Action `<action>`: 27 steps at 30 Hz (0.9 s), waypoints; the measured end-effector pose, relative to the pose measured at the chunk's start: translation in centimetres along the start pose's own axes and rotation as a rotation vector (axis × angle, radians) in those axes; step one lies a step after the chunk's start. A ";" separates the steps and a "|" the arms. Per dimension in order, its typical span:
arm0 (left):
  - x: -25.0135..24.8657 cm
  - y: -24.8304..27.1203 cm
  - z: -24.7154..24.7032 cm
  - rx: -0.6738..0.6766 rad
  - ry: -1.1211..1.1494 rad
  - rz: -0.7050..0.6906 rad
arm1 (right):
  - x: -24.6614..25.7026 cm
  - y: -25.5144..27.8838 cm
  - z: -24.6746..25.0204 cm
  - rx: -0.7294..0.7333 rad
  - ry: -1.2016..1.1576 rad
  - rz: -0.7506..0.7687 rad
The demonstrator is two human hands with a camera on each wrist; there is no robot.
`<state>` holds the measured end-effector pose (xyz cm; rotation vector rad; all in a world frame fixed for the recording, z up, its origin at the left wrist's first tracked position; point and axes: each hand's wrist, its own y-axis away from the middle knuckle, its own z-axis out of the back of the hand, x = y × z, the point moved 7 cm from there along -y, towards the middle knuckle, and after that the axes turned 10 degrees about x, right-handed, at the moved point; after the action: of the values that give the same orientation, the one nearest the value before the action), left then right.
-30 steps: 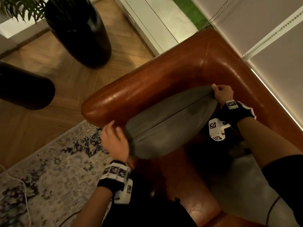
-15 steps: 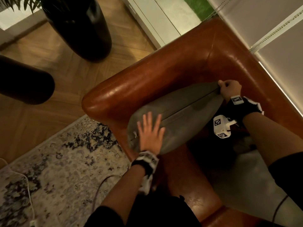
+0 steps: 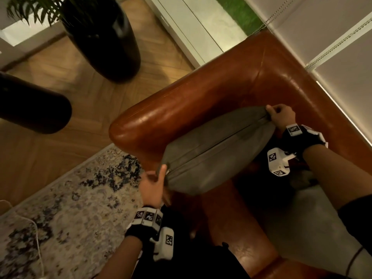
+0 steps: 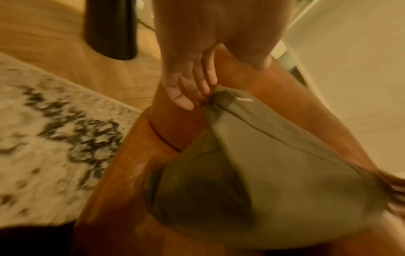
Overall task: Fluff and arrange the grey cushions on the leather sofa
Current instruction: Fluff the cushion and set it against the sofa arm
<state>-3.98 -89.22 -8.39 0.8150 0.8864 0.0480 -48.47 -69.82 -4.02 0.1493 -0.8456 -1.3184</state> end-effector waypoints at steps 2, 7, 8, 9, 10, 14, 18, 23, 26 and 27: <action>-1.1 -0.2 -0.7 -0.014 -0.071 -0.044 | 0.3 0.1 -0.2 0.013 0.005 -0.007; -2.0 -0.7 -2.8 0.051 -0.281 -0.276 | 0.6 0.0 0.2 0.008 0.016 -0.018; -1.8 -0.9 -2.7 0.024 -0.294 -0.293 | 0.7 -0.1 0.4 -0.001 0.020 -0.013; -1.7 -1.1 -2.4 -0.008 -0.281 -0.289 | 0.7 -0.2 0.6 -0.007 0.022 -0.012; -1.6 -1.2 -2.0 -0.033 -0.255 -0.271 | 0.7 -0.3 0.7 -0.009 0.016 -0.015; -1.1 -1.0 -1.6 0.007 -0.217 -0.197 | 0.7 -0.5 1.0 0.019 -0.007 -0.035; -0.6 -0.6 -1.4 0.020 -0.235 -0.149 | 0.8 -0.6 0.9 0.008 -0.015 -0.028; 0.1 -0.6 -0.5 0.060 -0.193 -0.106 | 1.1 -0.6 1.0 -0.038 0.075 -0.048; 0.7 -0.8 -0.5 0.090 -0.175 -0.059 | 3.9 1.0 -0.1 -0.161 0.356 0.077; 1.0 -1.1 -0.6 0.110 -0.160 -0.050 | 5.9 2.2 -1.7 -0.150 0.434 0.221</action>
<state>-4.05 -89.30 -9.93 0.8859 0.7627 -0.1093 -45.68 -75.07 -1.28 0.2077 -0.3813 -1.0815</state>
